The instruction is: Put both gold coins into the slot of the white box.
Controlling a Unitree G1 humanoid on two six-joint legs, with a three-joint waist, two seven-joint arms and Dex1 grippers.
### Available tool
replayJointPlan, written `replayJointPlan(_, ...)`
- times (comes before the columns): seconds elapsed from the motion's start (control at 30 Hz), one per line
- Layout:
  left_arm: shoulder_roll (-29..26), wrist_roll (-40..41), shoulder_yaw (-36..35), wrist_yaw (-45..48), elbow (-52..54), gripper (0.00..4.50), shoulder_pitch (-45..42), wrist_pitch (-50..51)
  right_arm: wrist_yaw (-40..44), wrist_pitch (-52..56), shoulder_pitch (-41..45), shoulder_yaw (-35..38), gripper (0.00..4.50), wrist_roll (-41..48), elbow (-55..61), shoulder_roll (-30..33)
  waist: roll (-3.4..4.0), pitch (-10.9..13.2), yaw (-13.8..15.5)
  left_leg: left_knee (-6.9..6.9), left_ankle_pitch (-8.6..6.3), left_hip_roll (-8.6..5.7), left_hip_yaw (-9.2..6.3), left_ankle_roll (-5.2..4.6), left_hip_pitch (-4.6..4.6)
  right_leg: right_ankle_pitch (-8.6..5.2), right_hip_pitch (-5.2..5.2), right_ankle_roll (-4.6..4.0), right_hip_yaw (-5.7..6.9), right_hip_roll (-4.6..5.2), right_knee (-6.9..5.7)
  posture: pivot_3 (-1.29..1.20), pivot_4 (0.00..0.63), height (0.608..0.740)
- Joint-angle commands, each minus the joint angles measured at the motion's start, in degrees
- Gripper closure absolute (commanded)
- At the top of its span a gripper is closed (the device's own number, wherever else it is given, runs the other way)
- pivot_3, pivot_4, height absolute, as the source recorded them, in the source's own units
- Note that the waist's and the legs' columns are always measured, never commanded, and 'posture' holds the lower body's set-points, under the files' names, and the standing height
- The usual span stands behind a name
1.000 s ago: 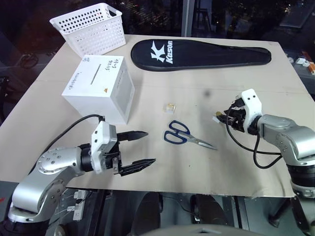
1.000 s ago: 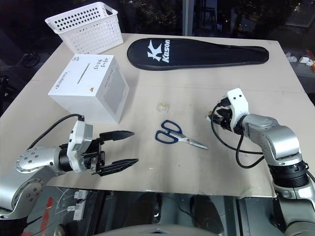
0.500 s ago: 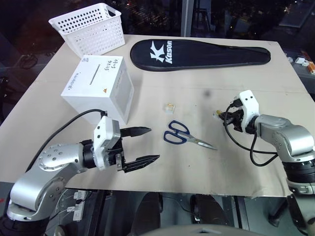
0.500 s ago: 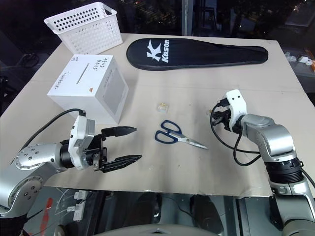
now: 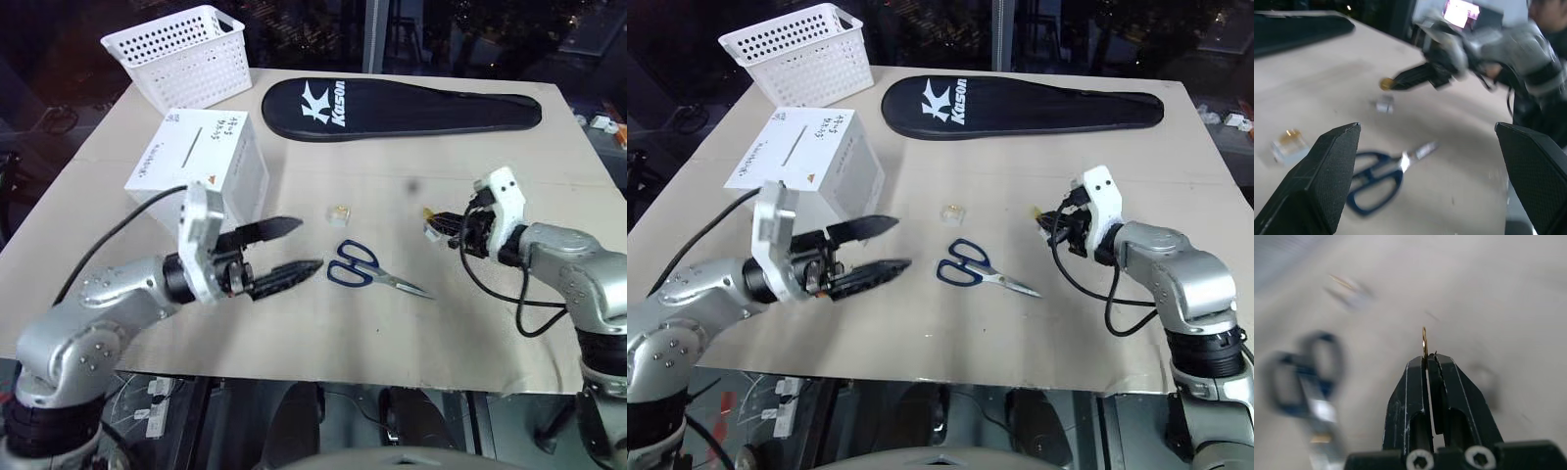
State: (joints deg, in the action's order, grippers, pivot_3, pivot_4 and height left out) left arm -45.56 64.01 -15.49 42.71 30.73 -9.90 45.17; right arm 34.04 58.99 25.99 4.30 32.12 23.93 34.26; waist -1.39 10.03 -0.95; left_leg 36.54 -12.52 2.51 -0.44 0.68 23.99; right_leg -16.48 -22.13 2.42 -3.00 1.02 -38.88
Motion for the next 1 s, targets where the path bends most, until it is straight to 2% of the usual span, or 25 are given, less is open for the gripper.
replayJointPlan(0.03, 0.31, 5.74, -0.16, -1.1, -1.43, 0.66, -3.34, 2.93, 3.18, 2.93, 0.79, 4.53, 4.5, 8.98, 8.5, 0.93, 0.0, 0.0, -0.09, 0.0, 0.0, 0.0, 0.0, 0.0, 0.0, 0.0, 0.0, 0.0, -0.01, 0.0, 0.0, 0.0, 0.15, 0.74)
replayJointPlan(0.1, 0.72, 5.69, 1.49, -0.57, -2.5, 1.5, -5.67, 3.48, 3.45, 5.0, 1.98, 5.24, 4.5, 13.76, 11.95, 0.89, 0.0, 0.0, -0.12, 0.0, 0.0, 0.0, 0.01, 0.0, -0.01, 0.0, 0.0, 0.0, 0.01, -0.01, -0.01, 0.0, 0.15, 0.74)
replayJointPlan(0.13, 1.11, 5.28, 2.44, -0.24, -3.09, 1.7, -6.97, 3.61, 3.06, 5.8, 2.69, 5.37, 4.5, 15.86, 13.29, 0.63, 0.0, 0.0, -0.08, 0.0, 0.0, 0.0, 0.01, 0.0, -0.01, 0.0, 0.0, 0.0, 0.03, -0.02, -0.02, 0.0, 0.15, 0.74)
replayJointPlan(0.33, 3.3, 5.58, 6.18, 2.31, -6.59, 1.7, -13.56, 5.43, -0.18, 7.61, 5.99, 4.43, 4.5, 23.32, 15.97, 0.02, -0.01, 0.0, -0.03, 0.02, 0.0, -0.03, 0.02, 0.0, -0.01, 0.0, 0.01, 0.0, 0.02, -0.02, -0.03, 0.0, 0.15, 0.74)
replayJointPlan(0.43, 3.69, 4.66, 7.3, 3.97, -7.68, 2.46, -15.41, 5.74, -1.38, 7.5, 7.18, 3.83, 4.5, 25.26, 16.08, 0.11, -0.01, 0.01, -0.04, 0.01, 0.0, -0.03, 0.02, 0.0, -0.01, 0.0, 0.01, -0.01, 0.02, -0.02, -0.02, 0.0, 0.15, 0.74)
replayJointPlan(0.47, 3.78, 4.04, 7.67, 4.47, -7.92, 2.86, -15.84, 5.65, -1.71, 7.47, 7.56, 3.66, 4.5, 25.99, 16.12, 0.18, -0.01, 0.0, -0.09, 0.01, 0.0, -0.03, 0.02, 0.0, -0.01, 0.0, 0.0, -0.01, 0.02, -0.02, -0.02, 0.0, 0.15, 0.74)
replayJointPlan(1.0, 5.72, 1.68, 9.47, 7.39, -8.59, 2.86, -17.66, 5.69, -4.36, 5.38, 11.75, -1.02, 4.5, 30.93, 15.45, 0.15, -0.01, 0.01, -0.1, 0.01, 0.0, -0.03, 0.02, 0.0, 0.0, 0.0, 0.0, -0.01, 0.01, -0.01, -0.01, 0.0, 0.15, 0.74)
